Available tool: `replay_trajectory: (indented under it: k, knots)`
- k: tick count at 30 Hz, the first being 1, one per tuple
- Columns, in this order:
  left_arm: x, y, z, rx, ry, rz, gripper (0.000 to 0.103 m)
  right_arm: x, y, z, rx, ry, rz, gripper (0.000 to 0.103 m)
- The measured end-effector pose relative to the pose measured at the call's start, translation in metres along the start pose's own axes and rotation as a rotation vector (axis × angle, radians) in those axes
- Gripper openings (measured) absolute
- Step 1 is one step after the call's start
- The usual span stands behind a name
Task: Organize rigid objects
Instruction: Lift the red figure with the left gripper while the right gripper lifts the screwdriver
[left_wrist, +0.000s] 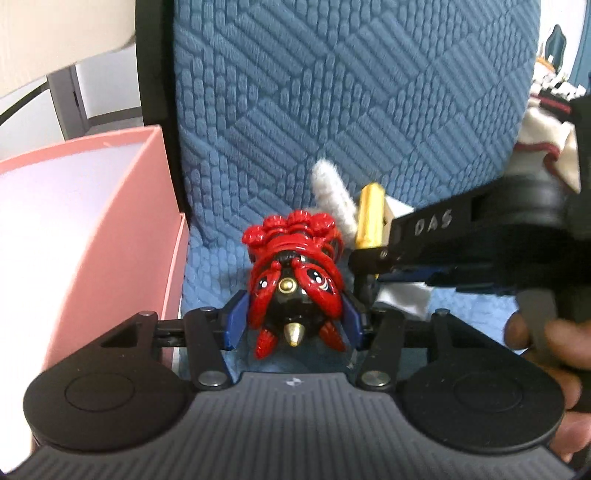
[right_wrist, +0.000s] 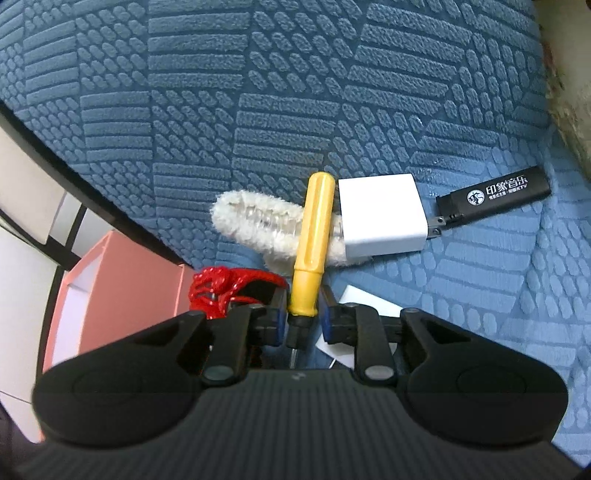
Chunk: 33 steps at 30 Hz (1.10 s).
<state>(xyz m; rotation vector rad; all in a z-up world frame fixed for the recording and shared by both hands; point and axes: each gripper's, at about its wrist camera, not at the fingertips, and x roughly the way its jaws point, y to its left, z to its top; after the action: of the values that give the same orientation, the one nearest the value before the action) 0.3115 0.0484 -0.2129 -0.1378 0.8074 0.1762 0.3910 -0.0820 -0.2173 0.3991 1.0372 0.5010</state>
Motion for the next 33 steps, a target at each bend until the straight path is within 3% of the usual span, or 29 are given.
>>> replay_trajectory:
  k: [4,11,20,33]
  knots:
    - [-0.016,-0.001,0.003,-0.006,-0.023,-0.025,0.058,-0.015,-0.001,-0.004,0.015,0.0,0.013,0.022]
    - [-0.042,0.0,-0.001,-0.038,-0.026,-0.075,0.058,-0.038,0.0,-0.019,-0.033,0.028,-0.046,0.022]
    - [-0.069,-0.004,-0.019,-0.044,0.013,-0.128,0.058,-0.071,0.006,-0.047,-0.059,0.034,-0.067,0.022]
    - [-0.096,-0.006,-0.042,-0.054,0.067,-0.155,0.059,-0.106,0.015,-0.104,-0.164,-0.015,-0.284,0.022]
